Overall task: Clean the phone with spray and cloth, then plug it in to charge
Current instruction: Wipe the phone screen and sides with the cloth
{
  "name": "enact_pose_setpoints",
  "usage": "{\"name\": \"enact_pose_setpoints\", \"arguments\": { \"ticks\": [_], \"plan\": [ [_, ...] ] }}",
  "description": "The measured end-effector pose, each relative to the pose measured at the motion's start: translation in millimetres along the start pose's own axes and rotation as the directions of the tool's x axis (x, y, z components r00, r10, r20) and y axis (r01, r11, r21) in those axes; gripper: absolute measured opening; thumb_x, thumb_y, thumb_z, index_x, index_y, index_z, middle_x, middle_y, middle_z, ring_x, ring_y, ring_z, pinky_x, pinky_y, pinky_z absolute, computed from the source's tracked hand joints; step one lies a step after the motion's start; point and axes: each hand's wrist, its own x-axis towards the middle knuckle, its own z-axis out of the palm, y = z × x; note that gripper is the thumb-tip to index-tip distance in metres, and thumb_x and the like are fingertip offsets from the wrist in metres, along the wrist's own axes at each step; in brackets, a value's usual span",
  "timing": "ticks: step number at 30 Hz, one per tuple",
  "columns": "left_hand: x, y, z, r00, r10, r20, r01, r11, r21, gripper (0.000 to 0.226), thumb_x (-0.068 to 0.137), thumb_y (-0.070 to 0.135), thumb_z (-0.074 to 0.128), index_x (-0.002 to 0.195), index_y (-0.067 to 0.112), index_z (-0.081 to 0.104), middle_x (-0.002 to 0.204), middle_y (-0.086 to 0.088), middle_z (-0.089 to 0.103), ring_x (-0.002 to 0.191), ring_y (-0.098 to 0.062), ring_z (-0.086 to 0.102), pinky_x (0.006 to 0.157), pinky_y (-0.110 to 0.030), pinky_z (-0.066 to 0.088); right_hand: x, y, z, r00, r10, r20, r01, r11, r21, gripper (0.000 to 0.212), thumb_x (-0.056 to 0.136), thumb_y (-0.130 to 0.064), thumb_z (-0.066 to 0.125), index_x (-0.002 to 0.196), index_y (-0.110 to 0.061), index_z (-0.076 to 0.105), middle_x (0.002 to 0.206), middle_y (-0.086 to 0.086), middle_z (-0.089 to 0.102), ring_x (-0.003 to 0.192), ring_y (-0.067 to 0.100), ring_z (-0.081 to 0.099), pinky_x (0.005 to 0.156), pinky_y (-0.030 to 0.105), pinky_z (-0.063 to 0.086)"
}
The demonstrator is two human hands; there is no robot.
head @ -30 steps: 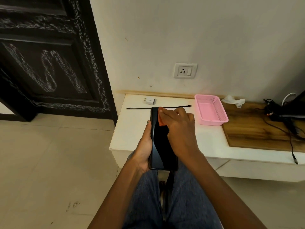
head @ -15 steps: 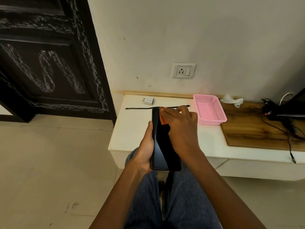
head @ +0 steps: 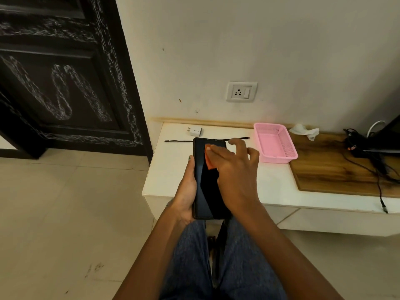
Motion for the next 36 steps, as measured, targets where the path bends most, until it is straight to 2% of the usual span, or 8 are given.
{"name": "enact_pose_setpoints", "arguments": {
  "ticks": [3,6,11,18,20,24,28,36],
  "plan": [
    [-0.3,0.2,4.2,0.998,0.029,-0.051,-0.027,0.999,0.032,0.063,0.082,0.066,0.039,0.108,0.019,0.072,0.111,-0.013,0.071,0.104,-0.025,0.067,0.089,-0.035,0.055,10.6,4.6,3.2,0.999,0.023,0.041,-0.022,0.999,-0.026,0.031,0.074,-0.008,0.066,0.105,-0.014,0.068,0.110,-0.001,0.070,0.117,0.033,0.050,0.086,0.041,0.036],
    [0.4,-2.1,-1.9,1.000,0.009,-0.013,-0.009,1.000,0.001,0.060,0.077,0.070,0.041,0.090,0.025,0.079,0.094,-0.008,0.076,0.086,-0.019,0.073,0.068,-0.028,0.060,-0.3,2.5,7.9,0.998,-0.025,0.053,0.026,1.000,-0.015,0.041,0.069,-0.007,0.072,0.109,-0.010,0.067,0.112,0.001,0.069,0.114,0.031,0.053,0.086,0.040,0.037],
    [0.9,-1.6,-10.3,1.000,-0.028,-0.012,0.027,0.997,-0.068,0.066,0.081,0.074,0.037,0.081,0.023,0.080,0.086,-0.008,0.077,0.076,-0.020,0.074,0.056,-0.028,0.057,-42.8,0.2,15.2,0.995,-0.095,0.035,0.093,0.993,0.075,0.048,0.065,-0.007,0.080,0.111,-0.002,0.065,0.110,0.010,0.068,0.105,0.032,0.062,0.087,0.038,0.033],
    [0.8,-3.5,1.6,1.000,0.018,-0.005,-0.018,0.998,0.056,0.061,0.075,0.072,0.040,0.092,0.028,0.078,0.087,-0.003,0.077,0.079,-0.016,0.074,0.058,-0.024,0.057,-1.7,14.0,4.9,0.995,0.027,0.093,-0.027,1.000,0.001,0.046,0.071,-0.006,0.072,0.116,-0.010,0.063,0.118,0.002,0.066,0.123,0.031,0.048,0.094,0.042,0.038],
    [0.8,-4.2,0.2,0.999,0.039,-0.006,-0.039,0.996,0.075,0.057,0.077,0.072,0.038,0.085,0.032,0.078,0.081,0.000,0.077,0.075,-0.014,0.074,0.055,-0.022,0.056,5.3,15.7,4.6,0.995,0.030,0.095,-0.030,1.000,0.005,0.045,0.073,-0.004,0.072,0.117,-0.010,0.064,0.119,0.001,0.066,0.125,0.031,0.046,0.094,0.043,0.037],
    [2.4,-3.6,-6.3,0.999,0.016,-0.036,-0.015,0.999,0.043,0.061,0.084,0.072,0.031,0.078,0.035,0.078,0.083,-0.001,0.077,0.075,-0.014,0.074,0.056,-0.023,0.056,-9.6,9.9,6.1,0.999,-0.025,0.048,0.022,0.998,0.056,0.046,0.065,0.004,0.069,0.110,-0.004,0.067,0.112,0.007,0.069,0.113,0.033,0.056,0.087,0.043,0.044],
    [2.5,-1.3,-10.7,0.998,-0.006,-0.068,0.005,1.000,-0.007,0.066,0.082,0.075,0.033,0.078,0.028,0.079,0.086,-0.007,0.077,0.076,-0.019,0.074,0.055,-0.026,0.057,-39.4,-0.7,6.5,0.996,-0.086,-0.001,0.086,0.994,0.071,0.042,0.068,-0.011,0.049,0.103,-0.004,0.070,0.104,0.007,0.071,0.100,0.031,0.064,0.083,0.037,0.045],
    [2.3,0.1,-0.9,1.000,0.021,-0.001,-0.021,0.999,0.045,0.062,0.085,0.072,0.030,0.081,0.033,0.078,0.083,-0.001,0.077,0.073,-0.015,0.074,0.056,-0.024,0.056,-2.6,16.3,4.0,0.999,0.032,0.038,-0.032,0.999,0.010,0.050,0.066,0.004,0.071,0.114,-0.008,0.065,0.114,0.006,0.069,0.116,0.035,0.053,0.087,0.046,0.041]
  ]
}}
